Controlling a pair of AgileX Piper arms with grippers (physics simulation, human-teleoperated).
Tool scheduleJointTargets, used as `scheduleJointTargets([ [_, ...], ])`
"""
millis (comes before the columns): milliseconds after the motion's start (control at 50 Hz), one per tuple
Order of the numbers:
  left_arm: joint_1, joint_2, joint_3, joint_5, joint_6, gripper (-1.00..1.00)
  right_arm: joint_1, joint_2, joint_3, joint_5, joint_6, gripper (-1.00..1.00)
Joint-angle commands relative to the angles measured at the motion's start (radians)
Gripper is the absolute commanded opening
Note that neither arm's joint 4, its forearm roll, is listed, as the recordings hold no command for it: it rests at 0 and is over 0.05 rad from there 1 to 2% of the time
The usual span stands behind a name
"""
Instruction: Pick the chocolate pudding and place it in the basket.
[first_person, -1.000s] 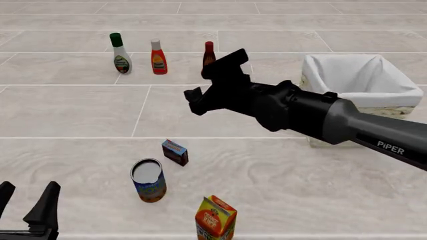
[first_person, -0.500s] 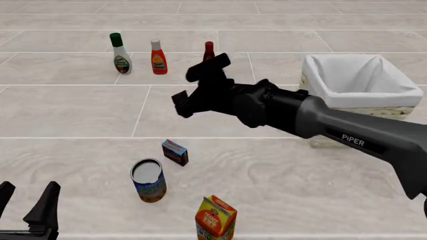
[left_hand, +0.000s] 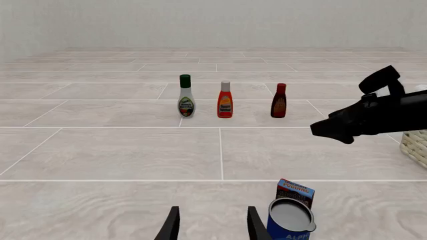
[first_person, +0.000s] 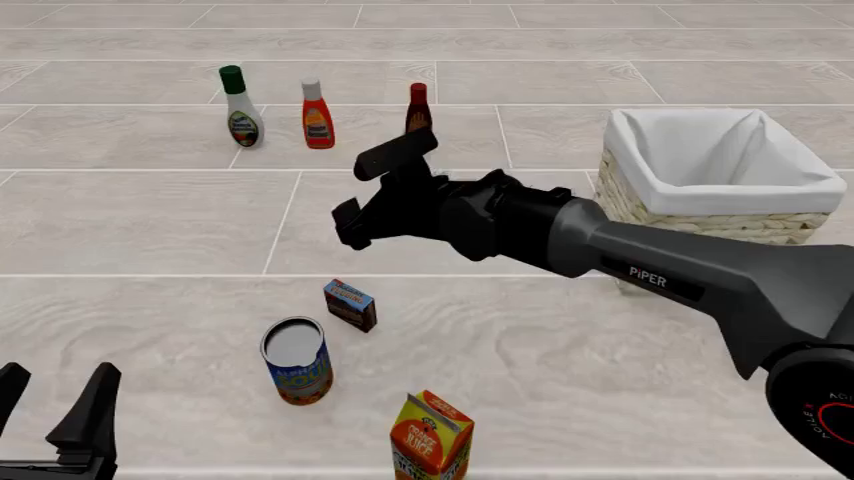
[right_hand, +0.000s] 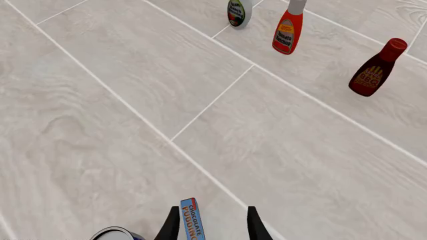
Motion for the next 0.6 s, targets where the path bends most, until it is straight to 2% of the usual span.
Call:
scheduleJointTargets([
  [20, 0.000, 0.000, 0.000, 0.000, 0.000, 1.00, 0.008, 0.037, -0.013, 0.004, 0.015, 1.00],
  [600, 0.000, 0.000, 0.000, 0.000, 0.000, 1.00, 0.015, 0.093, -0.038, 0.011, 0.040, 1.00],
])
